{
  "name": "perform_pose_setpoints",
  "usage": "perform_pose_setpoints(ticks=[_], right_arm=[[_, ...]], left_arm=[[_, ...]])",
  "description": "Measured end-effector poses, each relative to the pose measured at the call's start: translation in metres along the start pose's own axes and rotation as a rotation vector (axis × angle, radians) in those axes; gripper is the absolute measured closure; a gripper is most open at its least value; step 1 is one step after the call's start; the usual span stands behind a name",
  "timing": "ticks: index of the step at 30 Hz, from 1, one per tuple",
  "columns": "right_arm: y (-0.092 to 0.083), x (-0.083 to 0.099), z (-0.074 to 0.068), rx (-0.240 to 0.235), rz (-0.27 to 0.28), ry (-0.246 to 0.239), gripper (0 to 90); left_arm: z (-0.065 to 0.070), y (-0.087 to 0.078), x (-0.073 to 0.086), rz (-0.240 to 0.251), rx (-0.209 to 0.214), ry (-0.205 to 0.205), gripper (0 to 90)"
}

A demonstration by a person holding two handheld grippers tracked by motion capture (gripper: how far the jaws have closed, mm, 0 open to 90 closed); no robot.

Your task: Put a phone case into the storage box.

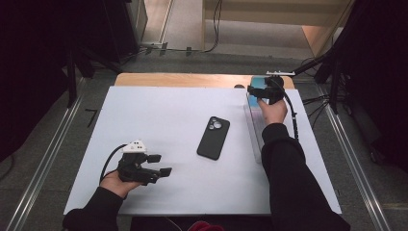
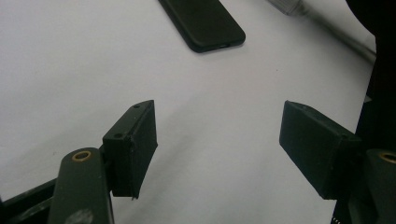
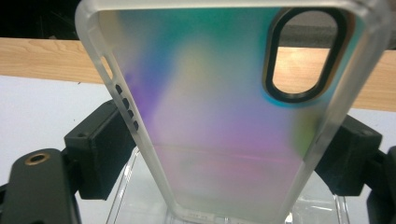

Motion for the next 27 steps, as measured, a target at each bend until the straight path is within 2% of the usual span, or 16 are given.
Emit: perform_pose_setpoints(ticks=[6, 11, 15, 17, 27], right_arm=[[-0.001, 0.000, 0.000, -0.004, 0.005, -0.008, 13.6], [-0.001, -0.001, 0.002, -0.027, 0.023, -0.002, 8.8], [-0.002, -0.001, 0.003, -0.034, 0.011, 0.010, 1.1], [-0.003, 0.000, 0.004, -0.040, -0.001, 0.011, 1.0], [-0.028, -0.002, 0.003, -0.065, -0.045, 0.004, 0.5]], left_arm=[[0.000, 0.001, 0.000, -0.001, 0.002, 0.002, 28.3], [0.000, 0.001, 0.000, 0.002, 0.001, -0.002, 28.3], [0.000, 0.001, 0.000, 0.003, 0.001, -0.003, 28.3], [-0.001, 0.001, -0.001, -0.002, 0.003, 0.000, 28.3], [-0.002, 0.002, -0.002, 0.000, 0.000, -0.009, 28.3]])
Point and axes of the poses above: each handheld gripper's, and its own axes: y roughly forward along the jaws, x roughly out of its underside, z roughly to its right, the point moved 2 cm from there along y, roughly forward along the jaws, and after that the axes turned 1 degree about -y, right-handed, at the moved point
